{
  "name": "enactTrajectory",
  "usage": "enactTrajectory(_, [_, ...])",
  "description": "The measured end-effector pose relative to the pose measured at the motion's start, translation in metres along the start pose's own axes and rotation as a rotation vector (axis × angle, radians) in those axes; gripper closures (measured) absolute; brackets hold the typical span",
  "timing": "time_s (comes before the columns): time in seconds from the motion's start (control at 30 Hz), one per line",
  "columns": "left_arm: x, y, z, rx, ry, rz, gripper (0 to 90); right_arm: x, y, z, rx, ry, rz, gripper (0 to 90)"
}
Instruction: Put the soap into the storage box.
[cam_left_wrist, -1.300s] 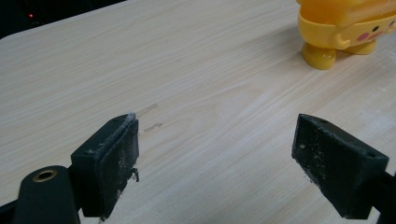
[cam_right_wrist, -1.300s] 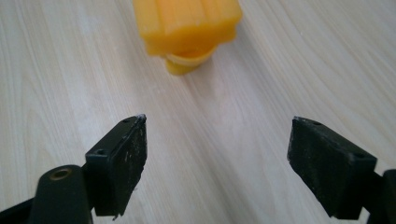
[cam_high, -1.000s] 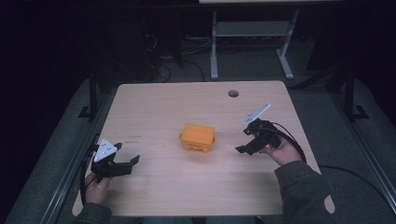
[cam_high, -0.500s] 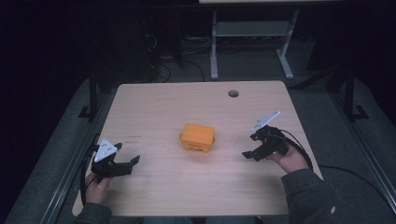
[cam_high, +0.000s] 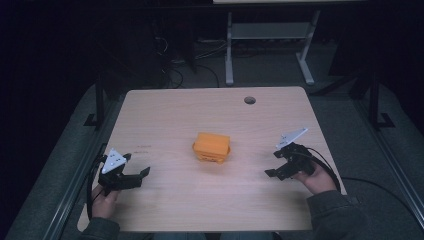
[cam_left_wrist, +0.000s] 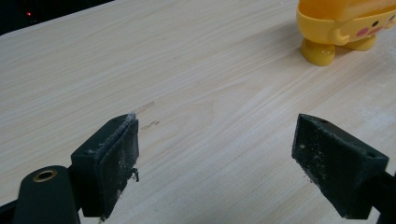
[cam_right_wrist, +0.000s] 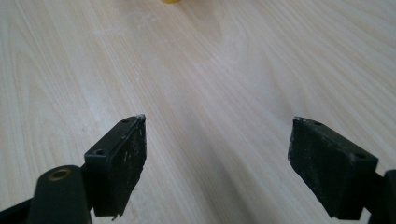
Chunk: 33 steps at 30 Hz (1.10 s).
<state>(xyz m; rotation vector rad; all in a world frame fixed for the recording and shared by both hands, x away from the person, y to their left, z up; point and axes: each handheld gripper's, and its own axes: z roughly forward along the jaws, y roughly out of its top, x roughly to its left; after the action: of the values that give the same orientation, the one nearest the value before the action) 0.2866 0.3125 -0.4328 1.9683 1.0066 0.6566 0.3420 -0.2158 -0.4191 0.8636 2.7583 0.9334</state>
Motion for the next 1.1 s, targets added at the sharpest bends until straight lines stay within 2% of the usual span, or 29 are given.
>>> enactTrajectory(0.27, [0.000, 0.000, 0.000, -0.002, 0.001, 0.002, 14.1, 0.002, -0.020, 0.001, -0.009, -0.004, 0.028, 18.3])
enactTrajectory(0.53, [-0.001, 0.000, 0.001, 0.000, 0.000, 0.001, 14.1, 0.005, -0.035, -0.001, -0.016, -0.016, 0.032, 18.4])
enactTrajectory(0.9, [-0.002, 0.000, 0.001, 0.007, -0.003, 0.011, 14.1, 0.014, -0.060, -0.005, -0.032, -0.038, 0.059, 18.6])
enactTrajectory(1.1, [-0.005, 0.001, 0.002, 0.004, -0.008, 0.012, 14.1, 0.021, -0.077, -0.007, -0.077, -0.049, 0.074, 18.7])
